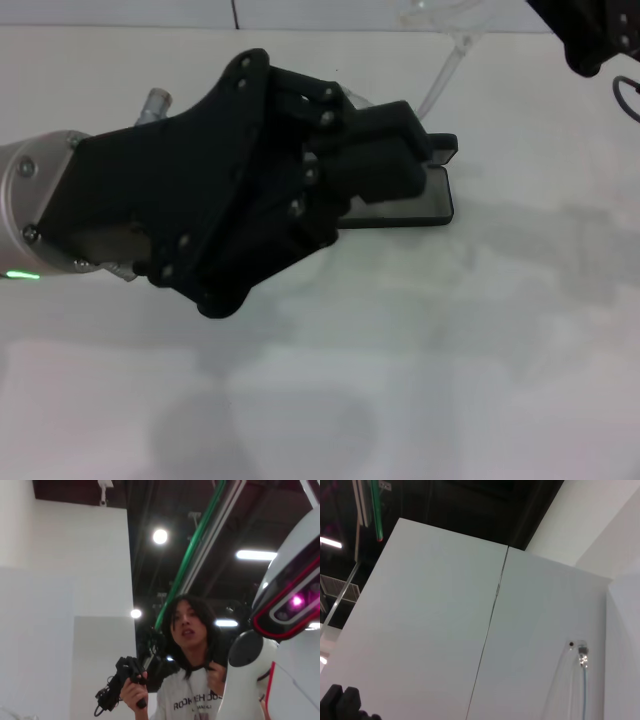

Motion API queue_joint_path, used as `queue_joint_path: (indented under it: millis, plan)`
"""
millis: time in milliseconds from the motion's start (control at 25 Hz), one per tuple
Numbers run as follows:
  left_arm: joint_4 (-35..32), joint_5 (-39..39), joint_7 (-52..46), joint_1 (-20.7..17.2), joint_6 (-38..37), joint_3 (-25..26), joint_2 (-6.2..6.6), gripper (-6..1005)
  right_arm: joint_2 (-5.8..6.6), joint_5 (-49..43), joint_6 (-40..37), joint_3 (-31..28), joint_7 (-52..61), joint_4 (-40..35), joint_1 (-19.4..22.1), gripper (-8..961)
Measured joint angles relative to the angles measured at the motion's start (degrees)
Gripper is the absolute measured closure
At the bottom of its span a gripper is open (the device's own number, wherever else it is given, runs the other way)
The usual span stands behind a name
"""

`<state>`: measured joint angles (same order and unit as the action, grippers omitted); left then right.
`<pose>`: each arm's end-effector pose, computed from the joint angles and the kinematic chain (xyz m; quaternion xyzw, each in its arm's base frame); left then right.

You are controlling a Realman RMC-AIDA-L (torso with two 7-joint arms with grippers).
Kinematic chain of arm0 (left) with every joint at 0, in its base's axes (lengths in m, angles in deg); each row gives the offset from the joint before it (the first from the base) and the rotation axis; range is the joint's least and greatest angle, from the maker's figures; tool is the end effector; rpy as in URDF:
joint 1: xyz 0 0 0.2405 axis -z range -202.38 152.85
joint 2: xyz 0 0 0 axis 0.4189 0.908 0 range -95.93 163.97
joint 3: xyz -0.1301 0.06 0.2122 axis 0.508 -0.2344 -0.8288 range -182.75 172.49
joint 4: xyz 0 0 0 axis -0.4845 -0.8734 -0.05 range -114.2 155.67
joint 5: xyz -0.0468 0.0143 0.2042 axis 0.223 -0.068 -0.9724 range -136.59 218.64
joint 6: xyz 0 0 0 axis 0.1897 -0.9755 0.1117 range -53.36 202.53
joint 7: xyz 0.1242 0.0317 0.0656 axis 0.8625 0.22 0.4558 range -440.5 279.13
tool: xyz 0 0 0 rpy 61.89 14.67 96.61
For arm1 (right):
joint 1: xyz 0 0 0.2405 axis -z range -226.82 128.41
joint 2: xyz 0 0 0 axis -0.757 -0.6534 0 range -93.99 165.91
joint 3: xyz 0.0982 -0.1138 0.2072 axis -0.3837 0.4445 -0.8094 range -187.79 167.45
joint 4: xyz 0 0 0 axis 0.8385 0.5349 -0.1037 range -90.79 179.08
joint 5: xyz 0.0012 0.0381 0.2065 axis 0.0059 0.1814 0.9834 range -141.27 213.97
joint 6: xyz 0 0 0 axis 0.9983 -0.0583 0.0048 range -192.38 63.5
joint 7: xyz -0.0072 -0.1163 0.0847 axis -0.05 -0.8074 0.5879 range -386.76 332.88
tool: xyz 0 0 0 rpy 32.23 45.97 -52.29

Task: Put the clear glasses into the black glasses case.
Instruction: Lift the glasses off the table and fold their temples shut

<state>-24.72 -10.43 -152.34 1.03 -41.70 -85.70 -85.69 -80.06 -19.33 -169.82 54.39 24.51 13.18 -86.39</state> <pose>-0.1267 0.2556 0.0275 0.7846 -0.0618 0.6076 0.1072 0.1323 0.3386 0.0482 -0.7958 -0.1227 0.5763 0.1398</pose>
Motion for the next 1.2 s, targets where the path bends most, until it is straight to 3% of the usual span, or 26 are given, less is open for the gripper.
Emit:
queue_joint_path:
  millis: [360, 560, 840, 1200]
  plan:
    - [0.4, -0.5, -0.6, 0.3, -0.1, -2.5, 0.33, 930, 0.34, 5.5, -1.3, -0.6, -0.3, -0.9, 1.6, 838]
    - [0.7, -0.7, -0.4, 0.9, 0.0, -3.4, 0.07, 930, 0.05, 6.2, -0.7, -0.2, -1.8, 0.1, 0.4, 839]
    - [4.7, 1.0, 1.9, 2.2, 0.1, -3.8, -0.10, 930, -0.18, 6.3, 0.6, 5.4, -6.2, 7.2, -4.7, 839]
    - [8.2, 5.5, 4.6, 1.3, 0.3, -3.4, -0.15, 931, -0.17, 6.4, 6.1, 11.6, -7.6, 6.6, -5.0, 839]
